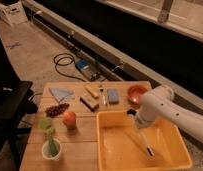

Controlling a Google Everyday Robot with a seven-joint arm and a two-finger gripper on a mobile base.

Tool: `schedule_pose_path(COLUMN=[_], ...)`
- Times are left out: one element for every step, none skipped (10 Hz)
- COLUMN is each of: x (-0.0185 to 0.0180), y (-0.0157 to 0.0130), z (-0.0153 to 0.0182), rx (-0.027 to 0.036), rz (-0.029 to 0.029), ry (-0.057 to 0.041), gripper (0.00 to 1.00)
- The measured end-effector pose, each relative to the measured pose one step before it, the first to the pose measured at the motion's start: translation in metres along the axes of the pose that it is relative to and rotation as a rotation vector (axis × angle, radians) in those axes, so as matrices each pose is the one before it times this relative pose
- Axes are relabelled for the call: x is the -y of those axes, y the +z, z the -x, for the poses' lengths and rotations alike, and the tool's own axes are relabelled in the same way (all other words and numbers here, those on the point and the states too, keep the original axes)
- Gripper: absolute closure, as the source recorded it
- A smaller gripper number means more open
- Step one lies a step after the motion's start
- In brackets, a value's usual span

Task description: Wipe tray with brush

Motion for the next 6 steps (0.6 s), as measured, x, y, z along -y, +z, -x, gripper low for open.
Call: schedule_pose_path(x=[0.01236,0.01067,0.00944,0.00516,0.00092,-0.00537], y=[0.00100,0.00107,0.00104,0.00110,0.00276,0.00223], z=[-0.00263,0.00222,0.00635,0.00498,0.00836,0.00309], rx=[-0.00321,0.00482,0.01542,0.01509,0.03166,0.01528], rz=[-0.00296,0.00075,0.01106,0.01424,0.02264,0.01298], ry=[-0.02467,-0.02391,-0.02348,-0.00815,0.00253,0.00968], gripper=[1.00,1.00,1.00,1.00,1.00,1.00])
